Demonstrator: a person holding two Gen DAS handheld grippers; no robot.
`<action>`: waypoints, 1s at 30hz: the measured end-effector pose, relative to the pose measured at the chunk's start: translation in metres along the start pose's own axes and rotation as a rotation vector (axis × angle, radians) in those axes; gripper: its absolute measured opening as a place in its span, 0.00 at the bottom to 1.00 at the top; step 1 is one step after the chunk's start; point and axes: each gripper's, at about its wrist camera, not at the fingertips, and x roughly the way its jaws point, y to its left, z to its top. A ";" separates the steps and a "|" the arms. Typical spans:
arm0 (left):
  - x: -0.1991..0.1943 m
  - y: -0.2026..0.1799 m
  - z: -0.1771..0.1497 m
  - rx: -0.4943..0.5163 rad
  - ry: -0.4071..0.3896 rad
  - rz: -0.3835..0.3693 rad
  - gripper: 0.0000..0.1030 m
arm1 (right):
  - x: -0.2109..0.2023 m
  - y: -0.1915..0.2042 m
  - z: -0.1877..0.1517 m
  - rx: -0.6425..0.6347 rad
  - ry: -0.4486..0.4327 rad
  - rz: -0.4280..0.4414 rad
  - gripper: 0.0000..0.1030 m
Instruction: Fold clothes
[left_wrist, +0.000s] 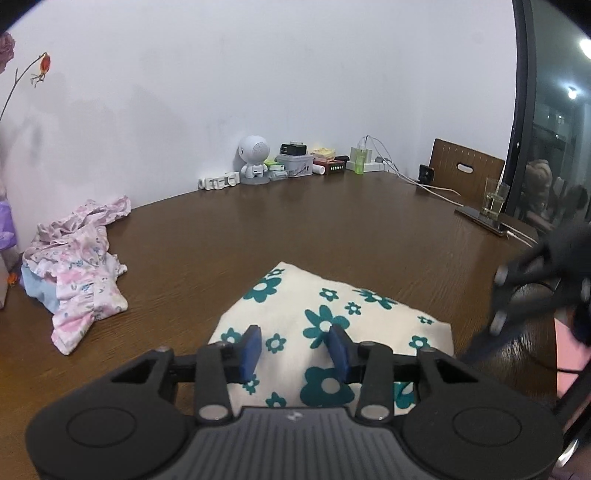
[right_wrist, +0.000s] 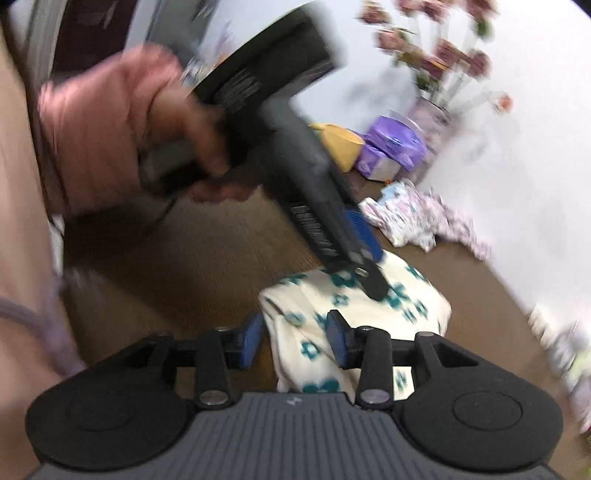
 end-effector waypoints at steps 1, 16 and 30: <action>-0.001 0.000 -0.002 0.002 0.003 0.003 0.38 | -0.009 -0.011 -0.003 0.071 -0.020 0.006 0.38; -0.007 0.001 -0.009 -0.013 0.029 0.016 0.38 | 0.010 -0.069 -0.038 0.469 -0.057 -0.097 0.27; 0.062 -0.019 0.043 0.268 0.175 -0.049 0.19 | 0.017 -0.055 -0.048 0.482 -0.033 -0.125 0.29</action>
